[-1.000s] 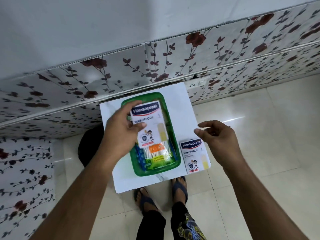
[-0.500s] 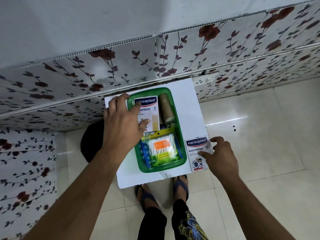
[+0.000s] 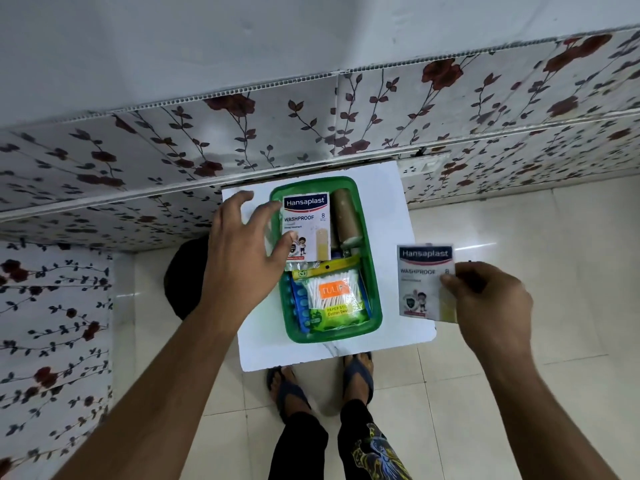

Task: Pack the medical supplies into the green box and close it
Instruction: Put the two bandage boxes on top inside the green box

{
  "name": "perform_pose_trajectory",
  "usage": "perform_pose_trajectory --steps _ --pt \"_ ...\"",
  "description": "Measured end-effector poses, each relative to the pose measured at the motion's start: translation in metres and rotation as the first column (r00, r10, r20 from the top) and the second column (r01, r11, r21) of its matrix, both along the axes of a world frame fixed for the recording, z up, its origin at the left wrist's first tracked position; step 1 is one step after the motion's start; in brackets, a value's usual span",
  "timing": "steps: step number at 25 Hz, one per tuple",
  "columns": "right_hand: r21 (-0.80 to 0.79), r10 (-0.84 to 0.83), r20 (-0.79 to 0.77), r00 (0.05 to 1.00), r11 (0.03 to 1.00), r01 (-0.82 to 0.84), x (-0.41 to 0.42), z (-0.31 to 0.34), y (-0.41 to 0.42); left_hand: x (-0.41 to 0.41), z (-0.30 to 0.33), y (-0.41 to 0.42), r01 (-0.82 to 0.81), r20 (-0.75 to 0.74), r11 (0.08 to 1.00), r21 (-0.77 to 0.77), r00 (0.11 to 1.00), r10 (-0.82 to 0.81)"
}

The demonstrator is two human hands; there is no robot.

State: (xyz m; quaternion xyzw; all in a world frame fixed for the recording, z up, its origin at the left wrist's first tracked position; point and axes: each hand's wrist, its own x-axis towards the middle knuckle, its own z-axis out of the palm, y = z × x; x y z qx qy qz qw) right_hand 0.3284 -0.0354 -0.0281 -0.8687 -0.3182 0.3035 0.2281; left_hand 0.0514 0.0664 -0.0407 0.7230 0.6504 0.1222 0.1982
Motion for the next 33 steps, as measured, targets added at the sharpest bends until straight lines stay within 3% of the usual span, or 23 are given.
perform_pose_trajectory --steps 3,6,11,16,19,23,24,27,29,31,33 --pt "0.205 0.034 -0.210 0.977 0.979 0.010 -0.020 0.040 0.021 -0.014 -0.003 -0.015 -0.146 0.212 0.987 -0.071 0.964 0.158" --pt "0.096 0.235 -0.322 0.917 0.972 -0.216 -0.064 0.033 0.039 -0.029 -0.018 -0.030 -0.219 0.292 0.962 -0.162 0.921 0.258" --pt "-0.080 0.499 -0.099 0.861 0.858 -0.507 -0.114 0.003 0.048 -0.037 -0.030 -0.045 -0.315 0.368 0.910 -0.269 0.840 0.399" --pt "-0.136 0.675 0.213 0.707 0.737 -0.662 -0.128 0.001 0.035 -0.039 -0.039 -0.049 -0.324 0.417 0.859 -0.396 0.770 0.483" --pt "-0.132 0.685 0.241 0.687 0.725 -0.676 -0.128 0.002 0.032 -0.037 -0.041 -0.046 -0.322 0.412 0.812 -0.486 0.735 0.538" --pt "0.009 0.564 0.279 0.778 0.808 -0.589 -0.105 0.005 0.037 -0.033 -0.045 -0.038 -0.307 0.383 0.774 -0.554 0.731 0.564" --pt "0.025 0.580 0.290 0.761 0.790 -0.612 -0.103 0.005 0.036 -0.032 -0.047 -0.036 -0.303 0.377 0.772 -0.559 0.736 0.562" --pt "-0.098 0.771 0.362 0.525 0.591 -0.801 -0.111 -0.008 0.026 -0.030 -0.050 -0.031 -0.311 0.359 0.770 -0.558 0.746 0.561" --pt "-0.184 0.821 0.380 0.425 0.518 -0.836 -0.119 -0.019 0.022 -0.028 -0.051 -0.029 -0.310 0.351 0.776 -0.548 0.758 0.551" --pt "-0.180 0.826 0.375 0.422 0.511 -0.841 -0.120 -0.023 0.022 -0.026 -0.053 -0.028 -0.297 0.345 0.787 -0.540 0.775 0.530" --pt "-0.043 0.761 0.363 0.537 0.590 -0.806 -0.115 -0.018 0.026 -0.024 -0.056 -0.028 -0.287 0.322 0.788 -0.545 0.796 0.512"
